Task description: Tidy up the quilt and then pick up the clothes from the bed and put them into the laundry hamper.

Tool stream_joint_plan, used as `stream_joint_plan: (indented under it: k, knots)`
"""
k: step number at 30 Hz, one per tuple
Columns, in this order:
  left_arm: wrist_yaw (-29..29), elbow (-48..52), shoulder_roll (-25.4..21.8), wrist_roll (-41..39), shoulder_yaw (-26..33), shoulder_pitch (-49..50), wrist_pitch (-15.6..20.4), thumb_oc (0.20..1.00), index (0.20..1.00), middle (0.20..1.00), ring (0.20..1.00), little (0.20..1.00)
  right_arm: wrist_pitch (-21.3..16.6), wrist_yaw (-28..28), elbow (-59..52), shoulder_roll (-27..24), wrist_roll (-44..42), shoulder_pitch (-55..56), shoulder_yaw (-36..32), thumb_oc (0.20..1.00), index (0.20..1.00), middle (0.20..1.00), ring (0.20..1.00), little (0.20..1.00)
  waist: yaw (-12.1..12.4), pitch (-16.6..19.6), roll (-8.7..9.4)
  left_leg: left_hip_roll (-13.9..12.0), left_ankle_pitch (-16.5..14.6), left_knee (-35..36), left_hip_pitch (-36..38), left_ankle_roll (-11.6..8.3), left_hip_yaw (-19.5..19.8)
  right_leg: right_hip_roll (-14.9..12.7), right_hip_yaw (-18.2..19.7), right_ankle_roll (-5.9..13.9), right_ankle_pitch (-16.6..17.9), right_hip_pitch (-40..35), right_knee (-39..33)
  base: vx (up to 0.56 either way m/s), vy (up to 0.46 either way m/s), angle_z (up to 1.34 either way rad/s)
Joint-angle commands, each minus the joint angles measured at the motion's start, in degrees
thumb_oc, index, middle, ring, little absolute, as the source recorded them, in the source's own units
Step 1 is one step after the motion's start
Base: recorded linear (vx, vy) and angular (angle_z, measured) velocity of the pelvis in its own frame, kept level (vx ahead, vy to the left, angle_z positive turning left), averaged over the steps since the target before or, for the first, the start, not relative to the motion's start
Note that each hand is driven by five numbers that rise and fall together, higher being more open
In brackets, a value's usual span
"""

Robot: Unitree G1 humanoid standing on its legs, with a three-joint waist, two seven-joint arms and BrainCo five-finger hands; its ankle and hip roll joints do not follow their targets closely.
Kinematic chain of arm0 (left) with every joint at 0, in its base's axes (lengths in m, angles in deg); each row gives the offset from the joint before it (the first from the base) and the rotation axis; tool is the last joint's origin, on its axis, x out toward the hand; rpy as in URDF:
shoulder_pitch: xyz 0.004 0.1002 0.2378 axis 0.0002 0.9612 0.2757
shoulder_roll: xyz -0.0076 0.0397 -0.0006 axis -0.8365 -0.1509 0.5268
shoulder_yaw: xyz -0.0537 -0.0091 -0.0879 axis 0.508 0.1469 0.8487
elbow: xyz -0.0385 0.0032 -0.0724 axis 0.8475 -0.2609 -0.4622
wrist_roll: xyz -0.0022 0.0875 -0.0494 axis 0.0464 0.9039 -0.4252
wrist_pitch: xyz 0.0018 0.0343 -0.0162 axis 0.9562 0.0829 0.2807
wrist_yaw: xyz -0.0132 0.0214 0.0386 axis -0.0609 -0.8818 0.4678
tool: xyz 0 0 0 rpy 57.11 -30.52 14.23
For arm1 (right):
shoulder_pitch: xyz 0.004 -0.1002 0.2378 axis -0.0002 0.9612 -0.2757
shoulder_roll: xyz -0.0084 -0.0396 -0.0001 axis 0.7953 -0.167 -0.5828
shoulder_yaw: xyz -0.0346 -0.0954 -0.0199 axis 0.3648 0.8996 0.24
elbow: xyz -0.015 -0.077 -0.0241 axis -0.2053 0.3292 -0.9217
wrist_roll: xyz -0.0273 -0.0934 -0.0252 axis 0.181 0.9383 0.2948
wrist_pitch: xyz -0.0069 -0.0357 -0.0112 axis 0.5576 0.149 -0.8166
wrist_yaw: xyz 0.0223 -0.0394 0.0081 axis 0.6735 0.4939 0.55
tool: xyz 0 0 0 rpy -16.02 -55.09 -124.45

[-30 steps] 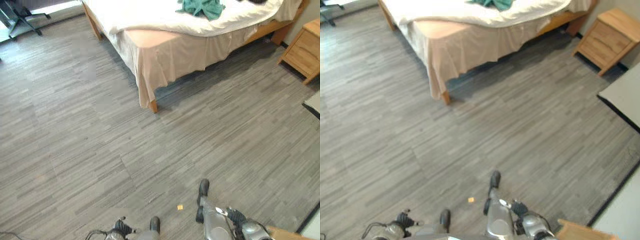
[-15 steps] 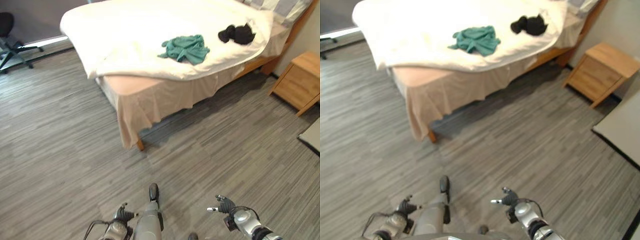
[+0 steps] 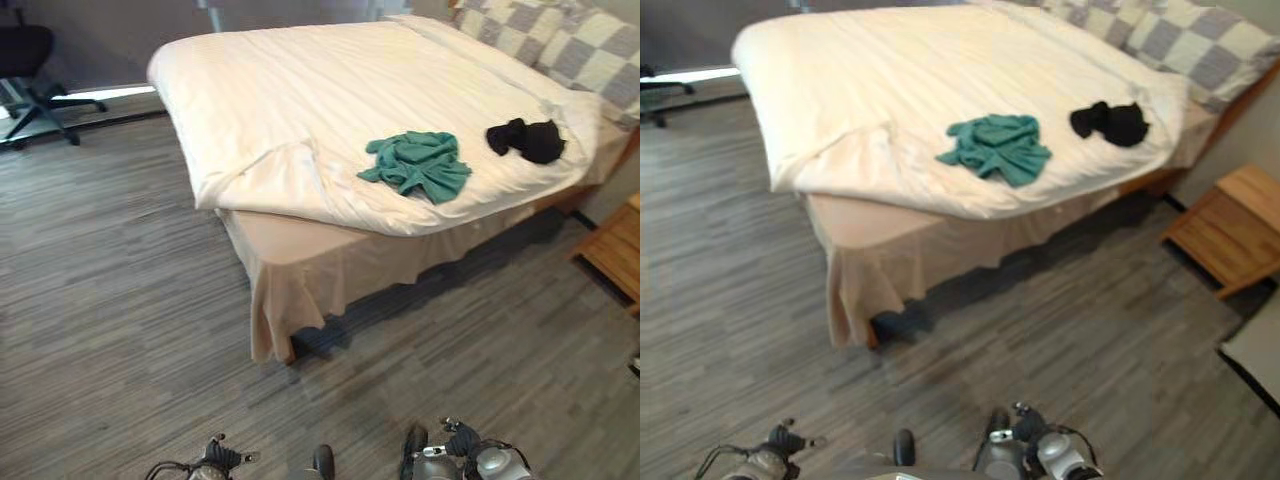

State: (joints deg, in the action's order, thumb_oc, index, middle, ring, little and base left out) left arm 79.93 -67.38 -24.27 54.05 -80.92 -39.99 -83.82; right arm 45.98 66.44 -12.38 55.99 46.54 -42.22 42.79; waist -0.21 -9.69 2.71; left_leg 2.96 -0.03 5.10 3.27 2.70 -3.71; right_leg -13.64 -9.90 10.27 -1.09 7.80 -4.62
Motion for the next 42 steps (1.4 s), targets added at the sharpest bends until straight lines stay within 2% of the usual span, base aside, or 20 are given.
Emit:
stream_joint_plan:
  k: [1,3,5,6,8,9,10,11,13,15,17,20,21,25,28,29,30,32,37,42]
  knots:
    - [0.08,0.09,-0.07,1.36,0.11,-1.67,1.93,1.000,1.000,1.000,1.000,1.000,1.03,0.19,1.22,0.66,1.65,-0.76,-1.18,1.000,1.000,1.000,1.000,1.000,-1.07,-1.68,1.17,-9.98,-2.96,-0.10,2.24,-7.95,-5.82,-1.31,4.46,2.35,5.31,-1.72,-0.38,0.21,-0.172,1.07]
    - [0.32,0.44,-0.27,-0.26,1.94,-0.44,2.56,1.000,1.000,1.000,1.000,1.000,0.63,0.58,1.99,0.70,2.42,-0.51,-0.65,1.000,1.000,1.000,1.000,1.000,-0.38,-1.29,1.41,-10.86,-2.28,-0.10,3.48,-8.84,-5.25,-0.80,3.09,2.11,6.55,-3.01,-0.38,0.36,-0.322,0.98]
    - [-0.11,0.52,-0.55,-4.11,5.03,1.41,3.07,1.000,1.000,1.000,1.000,1.000,0.40,1.51,1.99,-0.46,3.27,-0.28,0.56,1.000,1.000,1.000,1.000,1.000,0.52,-0.10,0.58,-12.63,-1.59,-0.26,4.34,-9.84,-3.81,1.08,1.33,1.05,4.51,-5.37,-0.38,0.41,-0.394,0.80]
    - [0.26,1.44,-0.77,-5.24,5.37,1.22,3.34,1.000,1.000,1.000,1.000,1.000,0.44,1.25,2.45,-2.13,2.82,-0.93,-0.30,1.000,1.000,1.000,1.000,1.000,1.21,-0.58,0.01,-13.60,-0.62,-3.63,1.40,-10.70,-3.27,1.03,-1.57,0.18,2.85,-6.97,-0.38,0.19,-0.277,0.57]
    - [1.50,3.67,-1.75,-6.74,6.12,0.05,4.39,1.000,1.000,1.000,1.000,1.000,0.48,0.49,3.17,-3.79,1.84,-0.94,-1.83,1.000,1.000,1.000,1.000,1.000,1.12,-1.33,-0.15,-13.17,0.48,-7.10,-3.17,-10.61,-5.51,0.06,-5.64,-0.14,1.57,-8.44,-0.38,0.03,-0.148,1.13]
    - [1.50,3.70,-1.76,-6.74,6.13,0.05,4.37,1.000,1.000,1.000,1.000,1.000,0.48,0.49,3.19,-3.79,1.84,-0.96,-1.83,1.000,1.000,1.000,1.000,1.000,0.94,-1.27,-0.14,-13.14,0.41,-7.32,-3.42,-10.60,-5.31,0.01,-5.83,-0.13,1.54,-8.42,-0.38,0.04,-0.070,1.77]
    - [3.52,7.42,-3.34,-12.47,11.07,0.37,5.81,1.000,1.000,1.000,1.000,1.000,0.26,0.30,3.62,-4.71,0.44,-0.09,-3.19,1.000,1.000,1.000,1.000,1.000,1.52,-1.59,-0.77,-11.28,0.36,-6.73,-4.62,-9.67,-5.16,0.44,-6.65,-0.24,1.04,-9.47,-0.38,0.20,-0.063,1.51]
    - [7.02,14.03,-6.01,-25.83,21.27,0.22,9.33,1.000,1.000,1.000,1.000,1.000,0.44,0.00,4.15,-5.14,-0.43,1.86,-5.07,1.000,1.000,1.000,1.000,1.000,1.73,-0.63,-0.88,-11.27,1.11,-2.80,-2.28,-10.02,-5.51,1.22,-8.23,-0.39,0.84,-10.64,-0.38,0.24,-0.065,0.74]
    - [8.58,21.45,-7.32,-29.43,23.36,-0.07,12.27,1.000,1.000,1.000,1.000,1.000,0.34,-0.18,3.72,-5.95,-2.79,3.73,-7.28,1.000,1.000,1.000,1.000,1.000,1.47,-0.13,-0.79,-11.82,1.81,-0.64,-1.08,-10.28,-6.39,1.33,-8.79,-0.22,0.87,-10.94,-0.38,0.19,-0.022,0.09]
    - [9.93,32.78,-8.78,-29.58,24.24,-0.16,13.98,1.000,1.000,1.000,1.000,1.000,0.24,-0.16,3.27,-6.42,-3.43,4.48,-7.85,1.000,1.000,1.000,1.000,1.000,1.23,-0.08,-0.67,-12.09,1.62,-0.10,-0.66,-10.44,-6.34,1.49,-8.76,-0.09,0.98,-10.92,-0.38,0.09,-0.027,-0.09]
    - [12.10,44.91,-11.64,-24.04,24.41,-0.79,14.64,1.000,1.000,1.000,1.000,1.000,0.34,-0.01,2.27,-6.47,-2.76,4.93,-7.59,1.000,1.000,1.000,1.000,1.000,1.19,-0.26,-0.71,-12.32,1.27,-0.10,-1.03,-10.54,-6.54,1.42,-8.89,0.16,1.17,-10.25,-0.38,0.02,-0.012,0.00]
    - [12.35,56.19,-15.25,-15.55,22.69,-3.43,14.21,1.000,1.000,1.000,1.000,1.000,0.53,0.39,2.15,-6.70,-2.78,3.76,-7.54,1.000,1.000,1.000,1.000,1.000,0.90,-0.67,-1.23,-12.41,0.81,-0.10,-1.94,-10.67,-6.67,1.12,-8.55,0.48,1.57,-8.46,-0.38,-0.01,-0.001,-0.11]
    - [12.36,56.20,-15.25,-15.55,22.69,-3.44,14.20,1.000,1.000,1.000,1.000,1.000,0.53,0.39,2.15,-6.70,-2.78,3.76,-7.54,1.000,1.000,1.000,1.000,1.000,0.90,-0.59,-1.22,-12.40,0.83,-0.10,-2.03,-10.66,-6.68,1.10,-8.53,0.48,1.59,-8.36,-0.38,-0.02,0.011,-0.16]
    - [10.71,60.50,-21.51,-4.03,12.52,-16.82,11.72,1.000,1.000,1.000,1.000,1.000,0.78,0.58,1.68,-6.47,-2.49,-1.55,-5.04,1.000,1.000,1.000,1.000,1.000,-0.91,-2.99,-2.35,-12.55,0.97,-0.10,-5.23,-10.75,-8.31,0.82,-6.35,1.12,3.48,-2.63,-0.38,-0.10,0.034,-0.19]
    - [10.41,59.34,-22.67,-1.18,9.72,-20.16,11.14,1.000,1.000,1.000,1.000,1.000,0.65,0.46,1.45,-6.19,-2.32,-2.51,-4.61,1.000,1.000,1.000,1.000,1.000,-1.13,-3.27,-2.36,-12.46,1.31,-0.10,-6.36,-10.68,-8.72,0.88,-5.69,1.18,4.07,-0.93,-0.38,-0.09,0.033,-0.19]
    - [12.24,57.62,-28.30,9.80,1.73,-30.73,8.32,1.000,1.000,1.000,1.000,1.000,0.25,-0.06,0.75,-6.18,-1.81,-4.45,-3.25,1.000,1.000,1.000,1.000,1.000,-2.46,-4.53,-2.46,-12.82,1.69,-0.10,-9.05,-10.79,-9.89,0.75,-4.77,1.72,5.27,2.77,-0.38,-0.17,0.043,-0.31]
    - [14.18,54.33,-28.83,13.64,-2.85,-38.12,6.32,1.000,1.000,1.000,1.000,1.000,0.03,-0.72,0.57,-6.33,-1.80,-5.87,-2.35,1.000,1.000,1.000,1.000,1.000,-3.03,-5.60,-2.25,-12.82,2.35,-0.10,-11.10,-10.86,-10.22,0.63,-4.21,1.86,6.11,5.12,-0.38,-0.19,0.046,-0.24]
    - [15.27,52.18,-28.96,14.75,-5.14,-42.51,5.18,1.000,1.000,1.000,1.000,1.000,-0.12,-1.16,0.38,-6.34,-1.75,-6.18,-2.01,1.000,1.000,1.000,1.000,1.000,-3.28,-6.35,-2.12,-12.84,2.76,-0.10,-12.05,-10.88,-10.35,0.48,-4.15,2.02,6.57,6.18,-0.38,-0.08,0.015,-0.36]
    - [18.74,40.72,-29.87,23.06,-14.79,-61.46,-2.91,1.000,1.000,1.000,1.000,1.000,-1.02,-2.89,-0.86,-7.30,-2.94,-8.40,-0.54,1.000,1.000,1.000,1.000,1.000,-5.58,-10.35,-1.20,-13.32,4.42,-1.73,-18.28,-11.59,-10.64,-1.03,-4.06,2.54,8.68,11.37,-0.38,-0.06,-0.010,-0.21]
    - [19.48,31.14,-31.81,27.86,-22.19,-72.31,-7.97,1.000,1.000,1.000,1.000,1.000,-1.88,-3.83,-1.84,-8.01,-4.21,-9.95,-0.23,1.000,1.000,1.000,1.000,1.000,-6.94,-11.97,-0.59,-13.81,4.47,-5.09,-24.60,-12.20,-10.31,-1.73,-4.48,2.65,10.01,15.39,-0.38,-0.06,-0.026,-0.03]
